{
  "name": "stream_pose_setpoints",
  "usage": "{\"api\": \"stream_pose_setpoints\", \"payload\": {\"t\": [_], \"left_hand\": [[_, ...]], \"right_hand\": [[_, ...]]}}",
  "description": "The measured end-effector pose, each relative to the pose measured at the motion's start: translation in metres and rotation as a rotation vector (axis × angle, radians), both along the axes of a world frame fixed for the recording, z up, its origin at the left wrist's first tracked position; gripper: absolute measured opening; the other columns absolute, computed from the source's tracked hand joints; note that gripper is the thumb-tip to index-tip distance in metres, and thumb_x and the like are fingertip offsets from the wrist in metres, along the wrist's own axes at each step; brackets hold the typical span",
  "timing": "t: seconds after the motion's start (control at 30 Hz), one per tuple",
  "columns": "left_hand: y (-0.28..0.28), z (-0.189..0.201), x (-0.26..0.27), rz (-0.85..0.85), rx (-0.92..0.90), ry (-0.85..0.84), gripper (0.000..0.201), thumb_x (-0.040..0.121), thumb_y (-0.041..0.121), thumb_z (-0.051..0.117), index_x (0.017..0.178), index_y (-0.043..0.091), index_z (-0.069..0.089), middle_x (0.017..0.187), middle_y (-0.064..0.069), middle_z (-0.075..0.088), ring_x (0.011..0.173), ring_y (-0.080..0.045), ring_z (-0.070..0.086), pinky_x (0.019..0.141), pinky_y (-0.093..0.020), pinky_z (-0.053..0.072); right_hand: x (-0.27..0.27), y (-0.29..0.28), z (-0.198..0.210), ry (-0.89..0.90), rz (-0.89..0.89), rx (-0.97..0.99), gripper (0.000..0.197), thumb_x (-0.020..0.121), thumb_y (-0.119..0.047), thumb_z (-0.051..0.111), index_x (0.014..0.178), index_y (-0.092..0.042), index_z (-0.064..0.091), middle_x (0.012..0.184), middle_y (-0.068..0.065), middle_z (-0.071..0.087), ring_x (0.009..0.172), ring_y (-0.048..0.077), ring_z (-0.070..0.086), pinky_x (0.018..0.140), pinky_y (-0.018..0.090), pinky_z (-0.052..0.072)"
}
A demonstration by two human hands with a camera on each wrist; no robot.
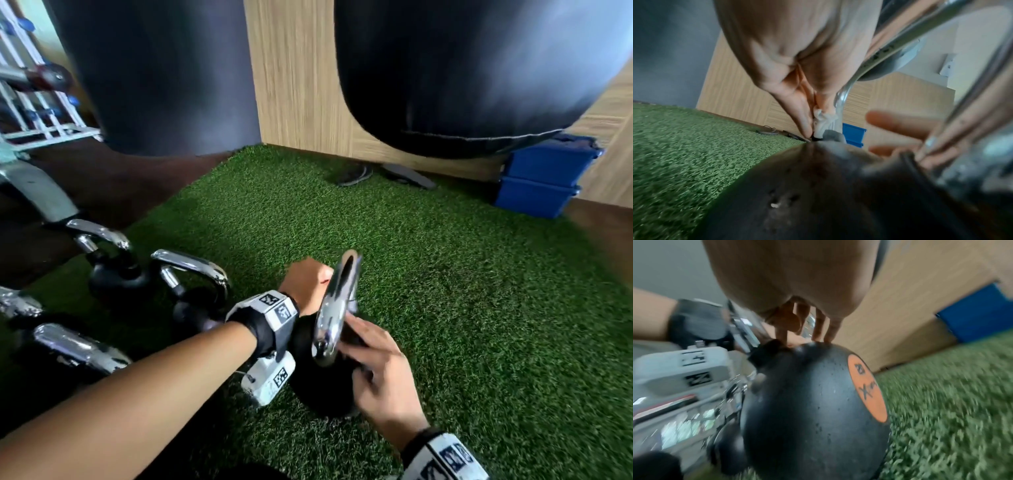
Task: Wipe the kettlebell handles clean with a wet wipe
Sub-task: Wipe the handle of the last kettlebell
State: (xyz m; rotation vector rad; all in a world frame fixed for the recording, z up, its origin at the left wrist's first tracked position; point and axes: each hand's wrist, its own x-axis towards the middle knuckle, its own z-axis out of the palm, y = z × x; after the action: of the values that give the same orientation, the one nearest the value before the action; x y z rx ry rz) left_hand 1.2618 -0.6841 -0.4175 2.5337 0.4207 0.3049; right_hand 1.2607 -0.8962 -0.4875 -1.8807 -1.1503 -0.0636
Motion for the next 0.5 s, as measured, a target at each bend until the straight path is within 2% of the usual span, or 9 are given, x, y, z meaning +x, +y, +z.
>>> {"api": "stream_pose_setpoints", "payload": {"t": [0.03,0.07,0.13,0.17,0.2,0.27,0.37,0.43,0.5], "left_hand": [[0.003,-0.002,-0.001,-0.043,-0.079,-0.001,0.046,0.103,0.011,0.051,0.058,0.020,0.055,0.049,0.016,0.042,0.046,-0.003,0.039,0.049,-0.023,0.044],[0.006,-0.004,-0.006,-0.100,-0.164,-0.023,0.049,0.102,0.013,0.052,0.054,0.026,0.052,0.044,0.014,0.043,0.042,-0.003,0.037,0.046,-0.021,0.040],[0.013,-0.009,-0.016,-0.170,-0.266,-0.060,0.054,0.100,0.011,0.056,0.048,0.024,0.052,0.041,0.014,0.048,0.037,0.002,0.038,0.041,-0.014,0.035],[0.015,-0.012,-0.019,-0.182,-0.258,-0.075,0.052,0.099,0.007,0.059,0.049,0.021,0.053,0.044,0.013,0.052,0.040,0.003,0.040,0.041,-0.016,0.036],[0.014,-0.014,-0.021,-0.185,-0.213,-0.089,0.046,0.097,0.003,0.061,0.052,0.014,0.055,0.049,0.007,0.058,0.045,-0.002,0.044,0.043,-0.024,0.040],[0.010,-0.013,-0.020,-0.170,-0.132,-0.119,0.036,0.093,-0.001,0.065,0.059,-0.006,0.056,0.059,-0.019,0.064,0.055,-0.013,0.048,0.049,-0.040,0.045],[0.007,0.001,-0.012,-0.183,-0.084,-0.122,0.040,0.096,0.006,0.062,0.057,-0.001,0.053,0.055,-0.017,0.057,0.051,-0.015,0.043,0.051,-0.033,0.040],[0.009,0.008,-0.006,-0.110,-0.132,-0.105,0.043,0.101,0.020,0.060,0.065,-0.005,0.059,0.068,-0.023,0.066,0.056,-0.018,0.049,0.060,-0.032,0.044],[0.007,0.009,-0.005,-0.045,-0.171,-0.126,0.044,0.100,0.032,0.060,0.072,-0.001,0.065,0.077,-0.018,0.072,0.062,-0.022,0.056,0.069,-0.030,0.046]], "right_hand": [[0.006,0.007,0.000,0.111,-0.077,0.086,0.043,0.075,-0.006,0.050,0.101,-0.024,0.079,0.142,-0.012,0.055,0.136,0.002,0.043,0.115,0.029,0.036],[0.013,0.014,0.001,0.197,-0.168,0.148,0.035,0.080,-0.004,0.053,0.097,-0.024,0.077,0.136,-0.010,0.058,0.128,-0.004,0.047,0.112,0.032,0.041],[0.024,0.028,0.004,0.334,-0.299,0.117,0.025,0.094,-0.018,0.059,0.116,-0.025,0.066,0.132,-0.007,0.056,0.116,-0.006,0.050,0.105,0.034,0.043],[0.027,0.036,0.003,0.398,-0.322,0.035,0.031,0.097,-0.031,0.057,0.128,-0.027,0.058,0.134,-0.007,0.056,0.114,0.000,0.053,0.102,0.031,0.042],[0.029,0.041,0.000,0.444,-0.339,-0.047,0.038,0.098,-0.042,0.053,0.133,-0.028,0.054,0.135,-0.006,0.057,0.116,0.007,0.055,0.100,0.030,0.041],[0.029,0.048,-0.008,0.459,-0.382,-0.102,0.043,0.097,-0.052,0.048,0.132,-0.028,0.058,0.132,-0.004,0.063,0.117,0.015,0.058,0.099,0.031,0.043],[0.028,0.047,-0.013,0.467,-0.398,-0.045,0.049,0.094,-0.058,0.046,0.131,-0.029,0.060,0.131,-0.006,0.064,0.119,0.015,0.058,0.101,0.033,0.045],[0.028,0.046,-0.014,0.462,-0.401,-0.040,0.053,0.091,-0.062,0.044,0.131,-0.030,0.059,0.130,-0.007,0.065,0.119,0.014,0.059,0.103,0.036,0.046],[0.028,0.045,-0.015,0.461,-0.404,-0.033,0.052,0.092,-0.062,0.044,0.131,-0.031,0.059,0.130,-0.007,0.065,0.119,0.014,0.058,0.104,0.037,0.046]]}}
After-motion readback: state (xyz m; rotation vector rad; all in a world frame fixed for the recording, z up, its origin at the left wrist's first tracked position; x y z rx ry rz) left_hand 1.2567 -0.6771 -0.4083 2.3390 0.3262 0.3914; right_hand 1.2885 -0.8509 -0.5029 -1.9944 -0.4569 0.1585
